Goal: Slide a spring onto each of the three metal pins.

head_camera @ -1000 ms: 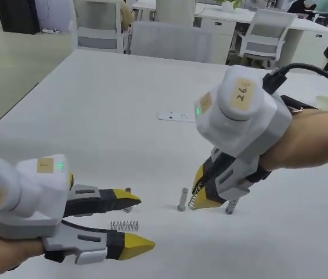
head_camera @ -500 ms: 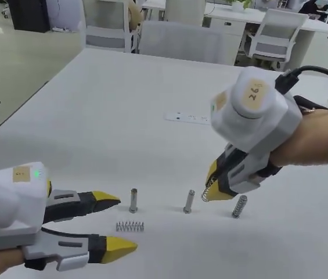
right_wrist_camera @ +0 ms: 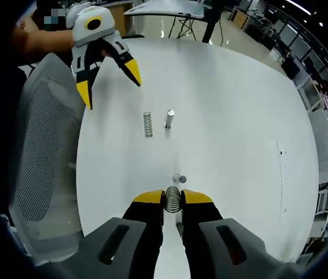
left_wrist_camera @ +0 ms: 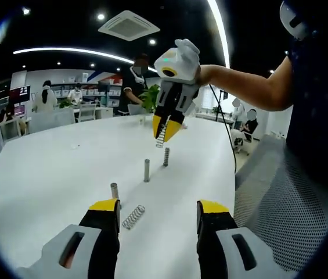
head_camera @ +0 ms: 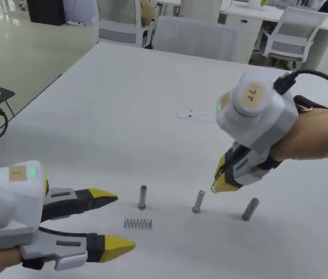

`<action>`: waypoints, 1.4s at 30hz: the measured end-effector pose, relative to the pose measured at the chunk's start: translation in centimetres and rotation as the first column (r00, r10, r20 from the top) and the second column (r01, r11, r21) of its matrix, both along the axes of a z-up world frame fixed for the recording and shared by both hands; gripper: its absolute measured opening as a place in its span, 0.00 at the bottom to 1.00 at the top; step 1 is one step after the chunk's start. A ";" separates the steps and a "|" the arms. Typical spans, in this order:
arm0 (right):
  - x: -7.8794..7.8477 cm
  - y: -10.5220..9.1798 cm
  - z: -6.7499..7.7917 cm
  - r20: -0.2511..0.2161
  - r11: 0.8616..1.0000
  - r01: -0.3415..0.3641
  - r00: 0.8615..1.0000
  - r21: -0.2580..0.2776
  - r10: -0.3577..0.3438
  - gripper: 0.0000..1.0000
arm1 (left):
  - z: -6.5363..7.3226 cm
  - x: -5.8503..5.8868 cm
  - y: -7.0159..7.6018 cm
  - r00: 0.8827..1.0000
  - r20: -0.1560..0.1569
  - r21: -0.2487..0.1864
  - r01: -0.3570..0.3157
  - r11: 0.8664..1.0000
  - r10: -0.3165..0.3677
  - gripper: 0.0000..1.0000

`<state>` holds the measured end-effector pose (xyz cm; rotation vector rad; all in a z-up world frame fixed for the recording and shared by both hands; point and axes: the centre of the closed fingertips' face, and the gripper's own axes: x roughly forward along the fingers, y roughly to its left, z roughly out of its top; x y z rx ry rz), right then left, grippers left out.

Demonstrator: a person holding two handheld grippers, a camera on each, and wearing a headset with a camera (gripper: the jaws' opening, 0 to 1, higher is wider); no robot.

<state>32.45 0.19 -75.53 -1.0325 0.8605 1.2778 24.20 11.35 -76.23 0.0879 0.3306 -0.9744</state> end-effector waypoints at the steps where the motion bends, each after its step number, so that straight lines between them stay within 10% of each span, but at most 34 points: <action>1: 0.1 0.1 -0.1 0.000 1.000 -0.001 1.000 0.001 0.001 0.09 | 0.0 0.0 0.0 1.000 0.000 0.001 -0.001 1.000 0.001 0.48; 42: 1.7 1.3 -5.9 -0.061 0.997 -0.033 0.998 -0.074 0.028 0.09 | 0.0 0.4 0.5 1.000 0.004 -0.011 -0.029 1.000 0.029 0.46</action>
